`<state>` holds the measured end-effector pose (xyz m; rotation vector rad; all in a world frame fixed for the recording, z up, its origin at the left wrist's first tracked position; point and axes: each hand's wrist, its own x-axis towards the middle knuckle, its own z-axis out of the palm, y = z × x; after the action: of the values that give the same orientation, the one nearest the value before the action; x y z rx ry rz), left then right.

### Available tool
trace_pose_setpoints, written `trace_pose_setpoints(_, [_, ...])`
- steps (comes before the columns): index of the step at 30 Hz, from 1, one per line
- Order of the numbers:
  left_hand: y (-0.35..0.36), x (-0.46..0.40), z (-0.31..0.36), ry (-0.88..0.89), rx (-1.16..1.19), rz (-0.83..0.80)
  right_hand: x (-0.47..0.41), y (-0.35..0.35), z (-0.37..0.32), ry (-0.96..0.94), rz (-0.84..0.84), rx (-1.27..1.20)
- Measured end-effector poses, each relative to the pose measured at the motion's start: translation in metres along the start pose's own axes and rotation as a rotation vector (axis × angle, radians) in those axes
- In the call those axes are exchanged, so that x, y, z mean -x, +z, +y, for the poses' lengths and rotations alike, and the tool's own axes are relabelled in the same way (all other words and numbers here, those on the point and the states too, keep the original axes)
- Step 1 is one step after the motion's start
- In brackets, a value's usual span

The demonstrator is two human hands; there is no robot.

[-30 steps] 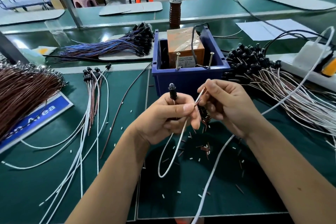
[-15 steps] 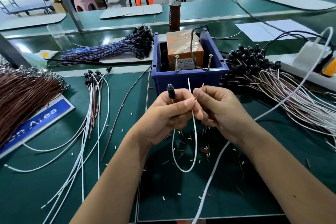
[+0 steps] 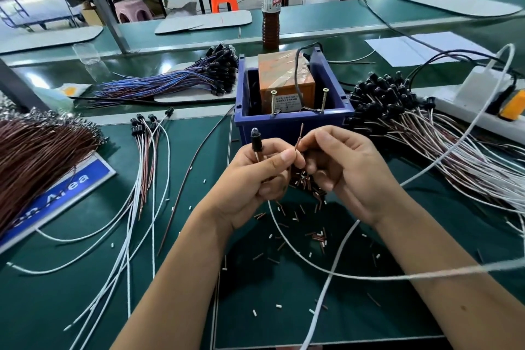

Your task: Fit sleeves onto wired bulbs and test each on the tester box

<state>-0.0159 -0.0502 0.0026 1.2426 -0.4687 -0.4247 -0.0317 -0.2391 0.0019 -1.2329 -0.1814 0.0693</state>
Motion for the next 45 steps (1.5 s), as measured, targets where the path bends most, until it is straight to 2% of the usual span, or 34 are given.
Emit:
trace_pose_setpoints(2, [0.000,-0.001,-0.001,0.004,0.008,0.026,-0.003,-0.002,-0.001,0.090,0.151,-0.036])
trace_pose_setpoints(4, [-0.001,-0.001,-0.001,0.016,0.008,-0.047,-0.005,-0.005,0.000,0.141,0.252,0.018])
trace_pose_setpoints(7, [0.007,-0.004,0.002,0.062,-0.124,-0.293,-0.006,-0.002,0.002,0.137,0.257,0.008])
trace_pose_setpoints(9, [0.014,-0.011,0.002,0.113,-0.253,-0.348,-0.007,-0.001,0.003,0.115,0.248,0.038])
trace_pose_setpoints(12, [0.013,-0.018,0.003,0.164,-0.195,-0.125,-0.005,-0.005,0.003,0.082,0.143,0.302])
trace_pose_setpoints(15, [0.001,-0.017,0.007,0.267,0.010,0.070,-0.001,-0.004,0.004,0.115,-0.142,0.432])
trace_pose_setpoints(18, [-0.002,-0.015,0.011,0.331,0.041,0.136,0.003,0.005,0.007,0.153,-0.423,0.478])
trace_pose_setpoints(21, [0.000,-0.013,0.013,0.356,0.022,0.161,0.005,0.006,0.009,0.225,-0.552,0.497])
trace_pose_setpoints(24, [-0.006,-0.012,0.015,0.373,0.029,0.219,0.005,-0.004,0.004,0.199,-0.497,0.356])
trace_pose_setpoints(26, [-0.011,-0.009,0.017,0.370,0.064,0.241,0.005,-0.010,-0.001,0.126,-0.480,0.158])
trace_pose_setpoints(28, [-0.013,-0.006,0.018,0.366,0.062,0.244,0.004,-0.013,-0.003,0.064,-0.507,-0.049])
trace_pose_setpoints(30, [-0.012,-0.005,0.017,0.364,0.029,0.246,0.004,-0.015,-0.003,0.030,-0.556,-0.154])
trace_pose_setpoints(33, [-0.011,-0.004,0.011,0.367,-0.013,0.268,0.005,-0.017,0.000,-0.058,-0.549,-0.196])
trace_pose_setpoints(40, [-0.014,-0.005,0.006,0.401,-0.076,0.307,-0.001,-0.029,-0.008,-0.187,-0.208,-0.181])
trace_pose_setpoints(42, [-0.013,-0.006,0.004,0.414,-0.056,0.348,-0.001,-0.031,-0.011,-0.193,-0.201,-0.210])
trace_pose_setpoints(45, [-0.010,-0.008,0.000,0.431,-0.064,0.394,-0.001,-0.031,-0.012,-0.174,-0.282,-0.276])
